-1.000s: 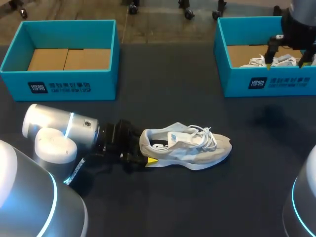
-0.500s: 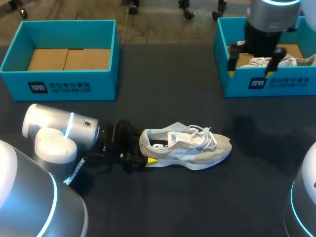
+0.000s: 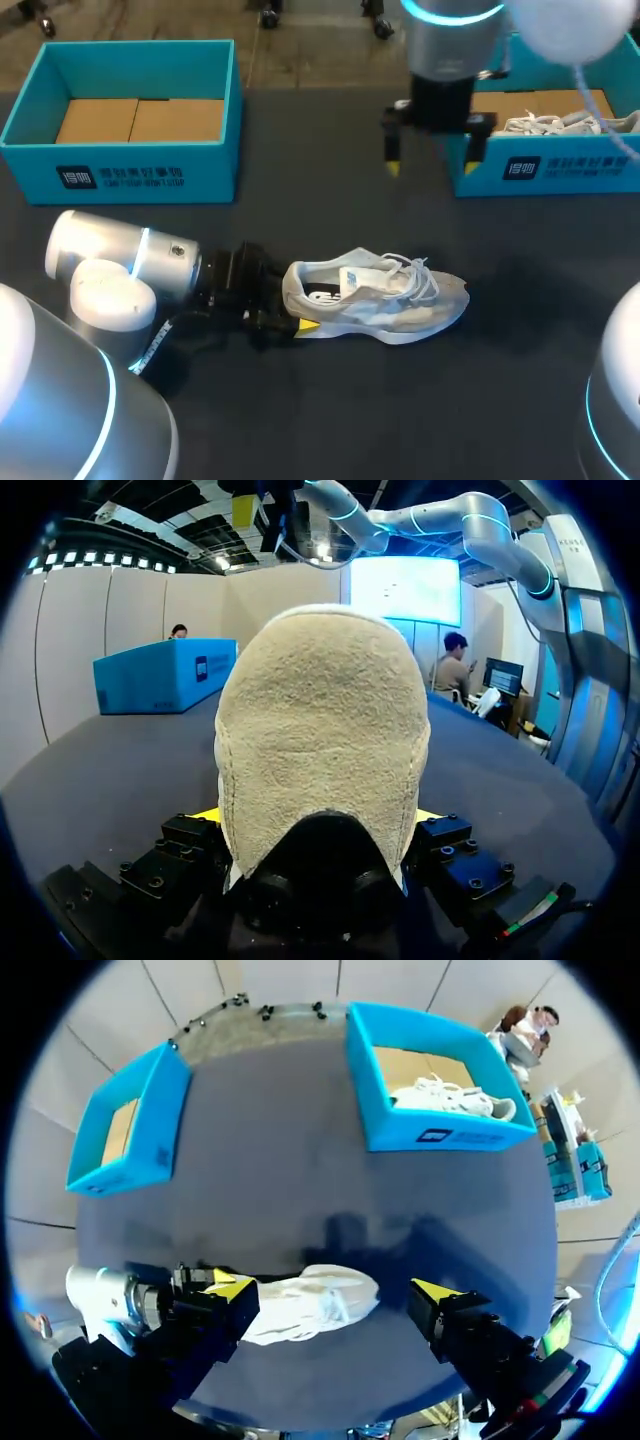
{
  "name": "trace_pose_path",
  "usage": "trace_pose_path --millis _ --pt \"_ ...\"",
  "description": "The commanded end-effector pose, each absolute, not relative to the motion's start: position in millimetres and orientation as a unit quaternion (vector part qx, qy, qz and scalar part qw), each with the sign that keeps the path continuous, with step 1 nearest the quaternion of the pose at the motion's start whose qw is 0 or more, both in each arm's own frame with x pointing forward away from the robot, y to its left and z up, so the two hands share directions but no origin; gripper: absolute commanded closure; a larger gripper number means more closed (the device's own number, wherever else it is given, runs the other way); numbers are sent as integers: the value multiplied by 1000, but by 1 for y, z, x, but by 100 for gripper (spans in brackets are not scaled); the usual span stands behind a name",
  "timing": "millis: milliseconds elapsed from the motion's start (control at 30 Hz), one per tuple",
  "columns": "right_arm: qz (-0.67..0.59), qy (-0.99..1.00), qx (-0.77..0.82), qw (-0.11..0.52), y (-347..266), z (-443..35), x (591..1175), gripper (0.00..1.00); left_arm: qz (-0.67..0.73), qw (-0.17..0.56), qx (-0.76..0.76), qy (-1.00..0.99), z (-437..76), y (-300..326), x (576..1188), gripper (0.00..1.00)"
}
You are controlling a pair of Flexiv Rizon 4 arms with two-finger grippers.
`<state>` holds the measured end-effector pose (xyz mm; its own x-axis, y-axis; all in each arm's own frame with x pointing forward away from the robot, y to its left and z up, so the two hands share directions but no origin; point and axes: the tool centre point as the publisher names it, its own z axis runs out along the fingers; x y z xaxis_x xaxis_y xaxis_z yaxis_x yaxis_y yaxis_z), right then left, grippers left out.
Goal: Take the shoe out of the shoebox, open the shoe tongue, remove and reinsert the insole, then place the shoe into the shoebox
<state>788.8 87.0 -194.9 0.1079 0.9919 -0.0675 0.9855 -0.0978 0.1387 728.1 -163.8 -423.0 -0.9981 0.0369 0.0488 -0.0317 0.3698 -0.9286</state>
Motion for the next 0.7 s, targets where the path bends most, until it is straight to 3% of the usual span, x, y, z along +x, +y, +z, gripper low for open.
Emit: trace_pose_path --millis 33,700 --pt "-15 664 737 125 124 -205 776 0 560 31 -1 -828 -423 -163 728 100" --pt "-42 659 738 137 178 -259 739 0 560 31 -1 -828 -423 -163 728 100"
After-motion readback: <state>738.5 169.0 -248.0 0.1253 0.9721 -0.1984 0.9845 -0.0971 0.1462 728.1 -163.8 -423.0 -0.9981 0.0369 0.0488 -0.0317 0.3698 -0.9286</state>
